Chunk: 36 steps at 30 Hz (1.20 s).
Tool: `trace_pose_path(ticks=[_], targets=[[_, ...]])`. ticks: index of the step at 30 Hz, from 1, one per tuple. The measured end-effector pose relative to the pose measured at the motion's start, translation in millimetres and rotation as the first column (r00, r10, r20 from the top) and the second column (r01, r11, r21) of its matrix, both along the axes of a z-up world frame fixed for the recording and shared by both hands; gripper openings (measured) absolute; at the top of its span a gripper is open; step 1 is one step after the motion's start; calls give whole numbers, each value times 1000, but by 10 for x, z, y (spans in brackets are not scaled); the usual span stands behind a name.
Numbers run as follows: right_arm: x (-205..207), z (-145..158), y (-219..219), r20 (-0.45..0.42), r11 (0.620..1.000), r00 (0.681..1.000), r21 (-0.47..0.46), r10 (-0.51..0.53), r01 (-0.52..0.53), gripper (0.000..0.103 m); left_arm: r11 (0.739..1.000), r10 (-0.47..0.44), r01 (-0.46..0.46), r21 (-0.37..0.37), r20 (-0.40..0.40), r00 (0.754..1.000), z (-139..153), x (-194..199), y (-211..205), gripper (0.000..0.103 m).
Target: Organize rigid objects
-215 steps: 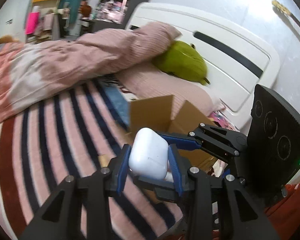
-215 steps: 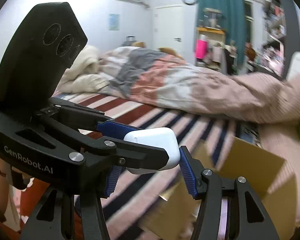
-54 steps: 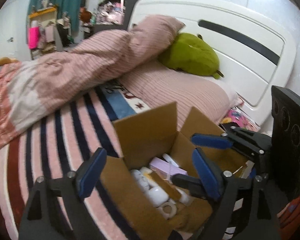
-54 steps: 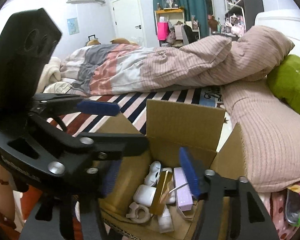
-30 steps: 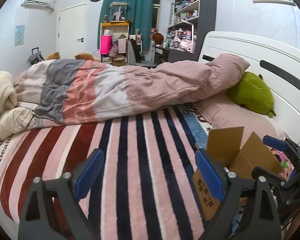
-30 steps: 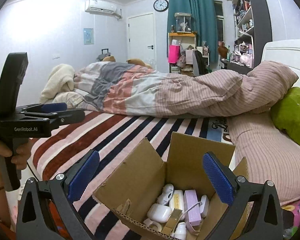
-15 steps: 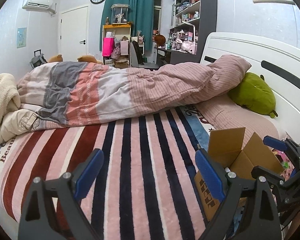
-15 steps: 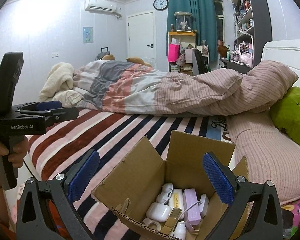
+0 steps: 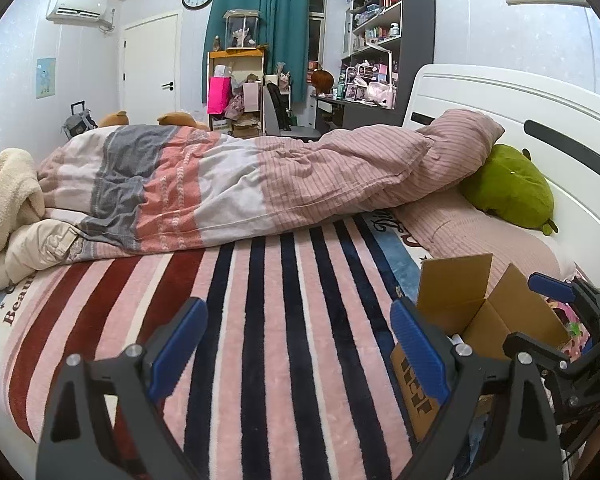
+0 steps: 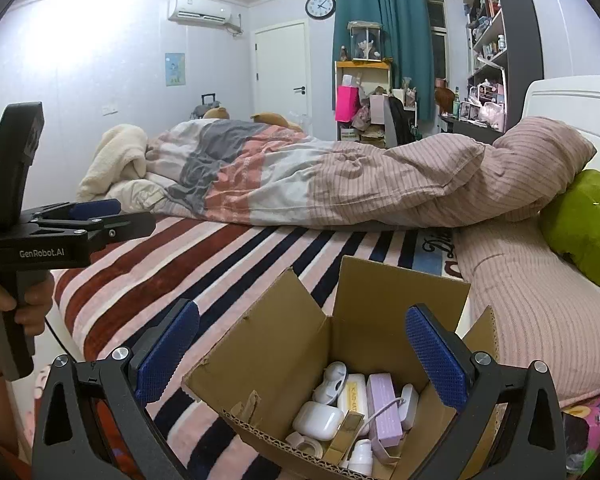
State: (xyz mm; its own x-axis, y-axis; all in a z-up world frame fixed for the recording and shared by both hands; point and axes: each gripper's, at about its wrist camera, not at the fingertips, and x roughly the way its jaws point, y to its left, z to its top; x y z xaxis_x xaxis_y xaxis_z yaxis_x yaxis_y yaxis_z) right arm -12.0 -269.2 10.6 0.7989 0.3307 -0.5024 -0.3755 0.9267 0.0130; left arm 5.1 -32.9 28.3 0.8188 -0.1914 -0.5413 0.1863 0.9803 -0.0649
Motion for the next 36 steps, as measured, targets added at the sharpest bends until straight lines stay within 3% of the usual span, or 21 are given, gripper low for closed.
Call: trace_pose_path(ticks=[36], targets=[[-30, 17, -40, 6, 999, 1000, 24, 24, -24, 103, 1000, 21, -21, 6, 4, 1000, -8, -64, 22, 91]])
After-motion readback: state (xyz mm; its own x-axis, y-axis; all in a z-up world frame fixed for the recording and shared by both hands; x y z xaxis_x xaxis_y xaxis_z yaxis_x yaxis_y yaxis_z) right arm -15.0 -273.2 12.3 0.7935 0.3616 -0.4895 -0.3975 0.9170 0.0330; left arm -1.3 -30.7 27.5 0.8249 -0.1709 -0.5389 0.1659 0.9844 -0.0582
